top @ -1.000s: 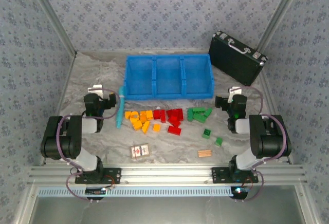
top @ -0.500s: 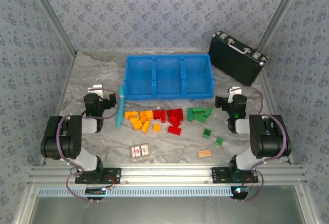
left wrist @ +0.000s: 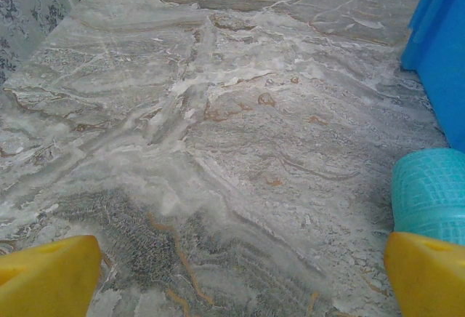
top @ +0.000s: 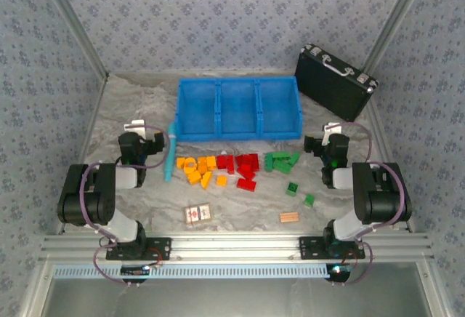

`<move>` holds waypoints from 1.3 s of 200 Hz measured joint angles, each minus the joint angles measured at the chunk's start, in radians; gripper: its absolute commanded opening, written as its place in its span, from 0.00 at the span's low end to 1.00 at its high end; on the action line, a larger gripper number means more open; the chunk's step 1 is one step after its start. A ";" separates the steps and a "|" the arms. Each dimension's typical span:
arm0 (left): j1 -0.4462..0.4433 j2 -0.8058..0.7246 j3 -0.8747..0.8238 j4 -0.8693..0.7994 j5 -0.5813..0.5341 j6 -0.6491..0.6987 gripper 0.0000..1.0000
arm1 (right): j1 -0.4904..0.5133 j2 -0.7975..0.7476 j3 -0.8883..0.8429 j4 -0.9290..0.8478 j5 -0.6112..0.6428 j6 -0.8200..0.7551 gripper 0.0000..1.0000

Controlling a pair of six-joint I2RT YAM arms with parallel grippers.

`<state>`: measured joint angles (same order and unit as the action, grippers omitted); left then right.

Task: Sort the legos into containers by color
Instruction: Pick up the lego from the bottom-right of the table.

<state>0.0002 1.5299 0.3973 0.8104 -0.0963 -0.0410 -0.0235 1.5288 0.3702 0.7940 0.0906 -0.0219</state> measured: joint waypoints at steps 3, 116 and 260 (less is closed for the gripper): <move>0.000 0.000 0.000 0.000 0.000 0.000 1.00 | 0.000 -0.005 0.001 -0.007 0.000 0.000 0.98; -0.135 -0.398 0.467 -0.709 -0.048 -0.082 1.00 | 0.018 -0.709 0.362 -1.209 0.014 0.448 0.87; -0.172 -0.496 0.540 -1.127 0.045 0.015 1.00 | 0.657 -1.048 0.150 -1.809 0.133 1.246 0.81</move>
<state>-0.1722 1.0336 0.9375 -0.3164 -0.0509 -0.0257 0.6334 0.4808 0.5201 -1.0153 0.2237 1.2236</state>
